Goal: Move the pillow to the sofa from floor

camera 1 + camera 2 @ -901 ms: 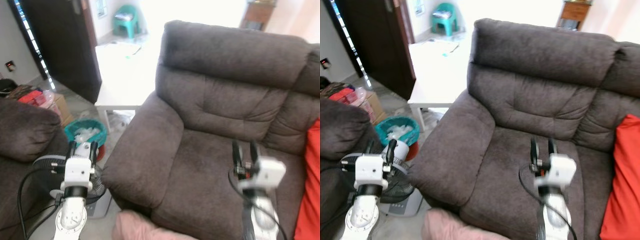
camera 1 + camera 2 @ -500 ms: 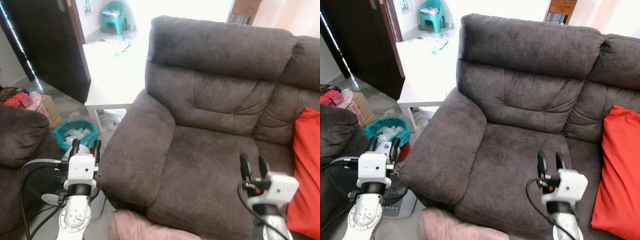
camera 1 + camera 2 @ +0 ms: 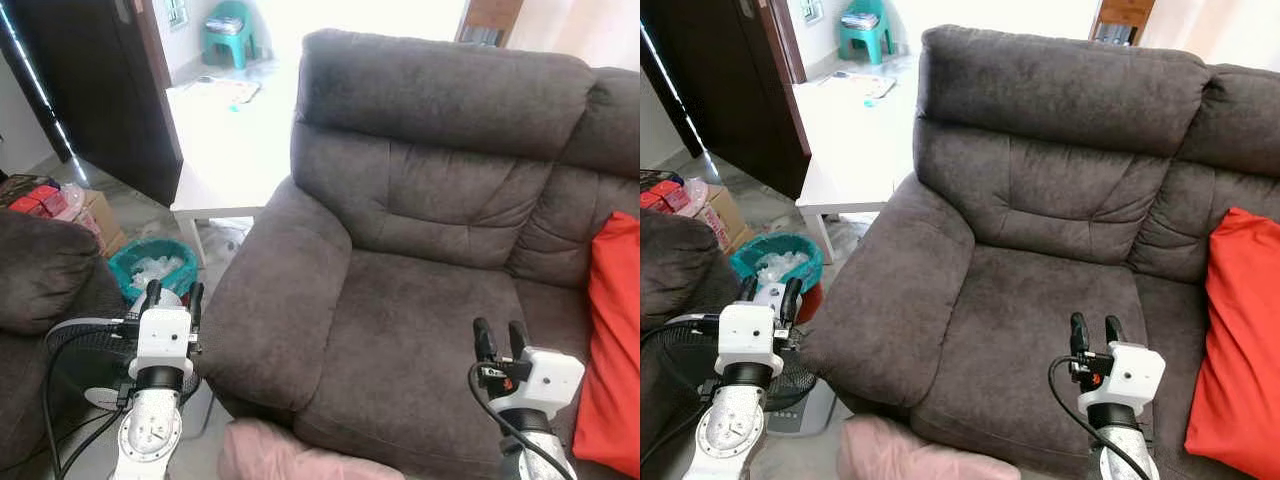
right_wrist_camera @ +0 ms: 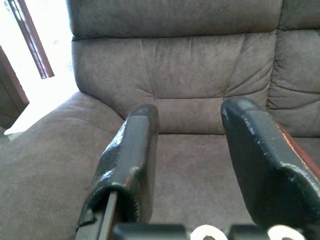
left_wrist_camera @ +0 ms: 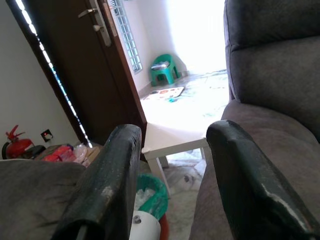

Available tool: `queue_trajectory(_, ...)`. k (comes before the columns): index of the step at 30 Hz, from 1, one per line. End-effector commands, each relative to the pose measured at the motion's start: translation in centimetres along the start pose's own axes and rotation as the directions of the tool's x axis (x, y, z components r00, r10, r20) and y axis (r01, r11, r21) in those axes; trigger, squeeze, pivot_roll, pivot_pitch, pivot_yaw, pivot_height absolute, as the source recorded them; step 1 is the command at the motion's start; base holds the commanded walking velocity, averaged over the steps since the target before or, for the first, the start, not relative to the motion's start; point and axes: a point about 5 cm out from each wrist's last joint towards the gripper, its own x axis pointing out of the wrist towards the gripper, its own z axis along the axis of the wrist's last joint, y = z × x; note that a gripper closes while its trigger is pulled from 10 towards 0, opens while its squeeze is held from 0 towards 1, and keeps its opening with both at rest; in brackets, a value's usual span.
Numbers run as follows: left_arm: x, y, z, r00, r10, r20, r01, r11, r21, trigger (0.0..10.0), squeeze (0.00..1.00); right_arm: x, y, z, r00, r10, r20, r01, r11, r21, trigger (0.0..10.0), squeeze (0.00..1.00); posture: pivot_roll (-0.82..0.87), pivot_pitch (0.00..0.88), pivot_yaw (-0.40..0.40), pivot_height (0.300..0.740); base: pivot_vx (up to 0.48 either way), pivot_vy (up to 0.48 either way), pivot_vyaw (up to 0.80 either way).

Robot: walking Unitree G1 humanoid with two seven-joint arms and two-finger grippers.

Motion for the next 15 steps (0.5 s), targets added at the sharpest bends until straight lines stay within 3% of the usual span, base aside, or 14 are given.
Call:
queue_trajectory(1,0.2,-0.1,0.0,1.0,-0.019,-0.007,0.019,1.0,0.002,10.0,0.0,0.4,0.3,0.1,1.0,0.0,0.002,0.0,1.0,0.013,10.0,0.0,0.1,0.0,-0.029,0.74,0.0,0.0,0.0)
queue_trajectory(9,0.5,-0.4,-0.2,0.999,-0.021,-0.027,0.021,1.0,-0.021,10.0,0.0,1.1,0.9,0.6,1.0,0.011,0.019,-0.011,1.0,0.015,10.0,0.0,0.1,0.0,-0.037,0.74,0.0,0.0,0.0)
queue_trajectory(15,-0.1,-0.9,-0.7,0.998,-0.021,-0.059,0.019,0.999,-0.044,10.0,0.0,1.7,1.1,1.1,0.999,0.025,0.03,-0.025,1.0,0.003,10.0,0.0,0.1,0.0,-0.048,0.74,0.0,0.0,0.0)
